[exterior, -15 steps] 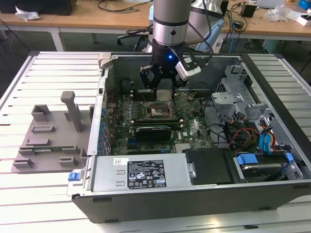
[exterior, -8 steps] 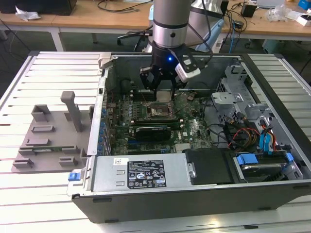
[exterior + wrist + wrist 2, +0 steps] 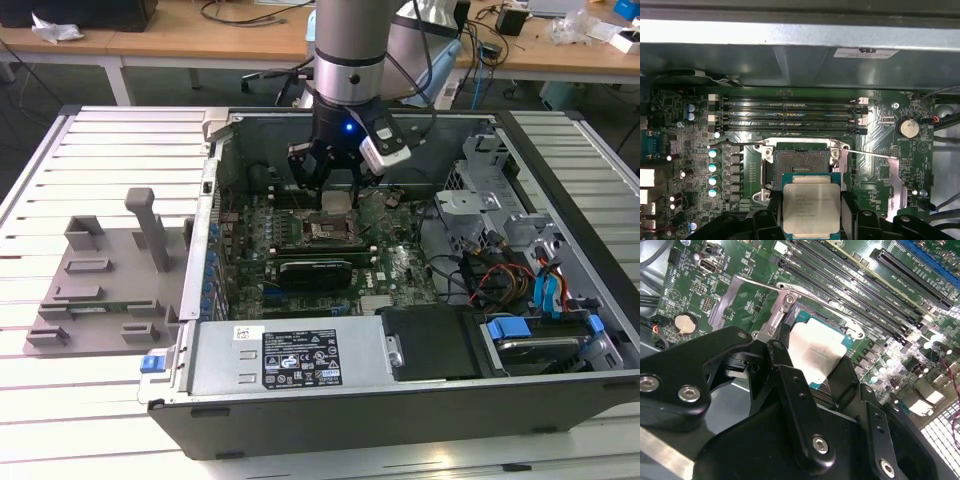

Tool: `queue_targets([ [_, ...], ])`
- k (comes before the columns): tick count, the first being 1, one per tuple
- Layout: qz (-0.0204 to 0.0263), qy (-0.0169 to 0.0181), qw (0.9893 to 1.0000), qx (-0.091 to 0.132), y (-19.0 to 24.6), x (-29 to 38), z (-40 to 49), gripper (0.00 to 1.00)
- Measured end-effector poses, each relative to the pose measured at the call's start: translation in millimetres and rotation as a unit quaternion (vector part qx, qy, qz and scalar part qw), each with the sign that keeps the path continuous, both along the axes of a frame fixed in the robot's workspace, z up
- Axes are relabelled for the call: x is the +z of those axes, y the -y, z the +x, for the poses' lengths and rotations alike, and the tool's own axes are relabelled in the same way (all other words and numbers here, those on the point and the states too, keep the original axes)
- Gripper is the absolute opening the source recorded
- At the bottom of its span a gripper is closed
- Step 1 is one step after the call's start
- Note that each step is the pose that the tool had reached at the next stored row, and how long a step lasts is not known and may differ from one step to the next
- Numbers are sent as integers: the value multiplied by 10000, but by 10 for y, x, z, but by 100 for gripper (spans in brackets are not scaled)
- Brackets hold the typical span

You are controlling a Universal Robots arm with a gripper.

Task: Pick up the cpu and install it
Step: 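Place the cpu into insertion slot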

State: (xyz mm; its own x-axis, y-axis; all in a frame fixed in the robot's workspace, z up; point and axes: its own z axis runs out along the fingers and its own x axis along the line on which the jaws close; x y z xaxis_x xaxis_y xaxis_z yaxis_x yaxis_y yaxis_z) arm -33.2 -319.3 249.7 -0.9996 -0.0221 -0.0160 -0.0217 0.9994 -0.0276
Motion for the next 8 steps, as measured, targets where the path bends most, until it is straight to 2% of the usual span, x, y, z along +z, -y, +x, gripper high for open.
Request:
queue_targets([
  [3,0,0,10000,0,0,-70,0,55],
  [8,-3,0,10000,0,0,-146,0,55],
])
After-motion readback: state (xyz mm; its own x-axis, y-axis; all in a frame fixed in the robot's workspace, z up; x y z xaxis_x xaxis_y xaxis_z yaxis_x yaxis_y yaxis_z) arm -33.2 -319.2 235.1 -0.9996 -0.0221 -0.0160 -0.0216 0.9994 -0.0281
